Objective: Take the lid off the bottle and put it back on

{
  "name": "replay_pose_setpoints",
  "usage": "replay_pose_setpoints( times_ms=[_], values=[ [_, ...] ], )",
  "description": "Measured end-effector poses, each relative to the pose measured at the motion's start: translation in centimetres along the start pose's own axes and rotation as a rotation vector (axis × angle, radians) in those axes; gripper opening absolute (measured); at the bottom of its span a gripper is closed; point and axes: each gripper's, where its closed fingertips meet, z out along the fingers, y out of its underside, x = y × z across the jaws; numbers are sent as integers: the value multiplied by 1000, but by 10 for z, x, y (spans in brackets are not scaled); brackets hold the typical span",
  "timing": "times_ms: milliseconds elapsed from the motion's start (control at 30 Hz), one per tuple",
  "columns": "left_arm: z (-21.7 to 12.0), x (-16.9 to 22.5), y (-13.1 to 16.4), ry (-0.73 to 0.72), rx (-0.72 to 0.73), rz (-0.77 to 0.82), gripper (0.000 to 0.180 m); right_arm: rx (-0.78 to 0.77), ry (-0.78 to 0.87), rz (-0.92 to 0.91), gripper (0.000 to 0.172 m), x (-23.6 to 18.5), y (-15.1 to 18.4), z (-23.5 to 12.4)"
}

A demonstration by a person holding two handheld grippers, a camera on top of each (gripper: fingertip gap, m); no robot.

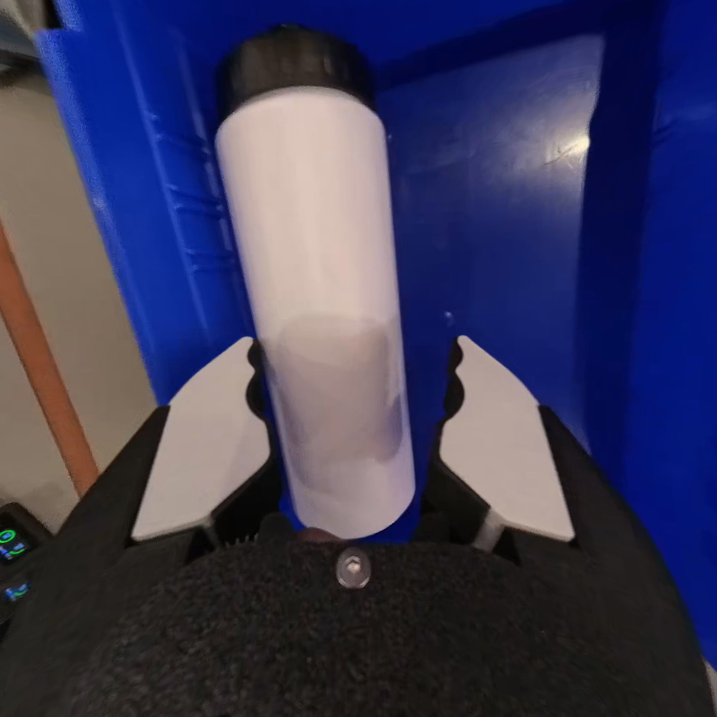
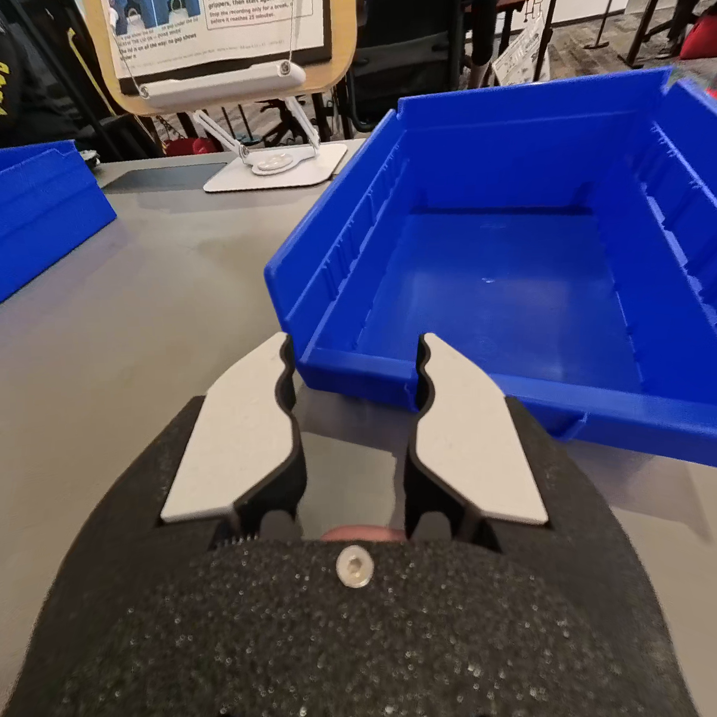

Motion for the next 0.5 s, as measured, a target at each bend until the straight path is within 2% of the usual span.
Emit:
replay_pose_setpoints(
  times_ms=[67, 200, 333, 500],
  values=[
    [3, 6, 0, 6, -4, 3, 102, -2, -12, 32, 60, 1, 1, -1],
    [2, 13, -9, 57, 6, 4, 90, -4, -19, 53, 59, 2, 1, -1],
    [11, 8, -23, 124, -63, -39, 92, -15, -23, 40, 59, -2, 2, 3],
    [23, 1, -42, 241, -180, -171, 91, -24, -22, 7, 59, -6, 3, 5]
  ],
)
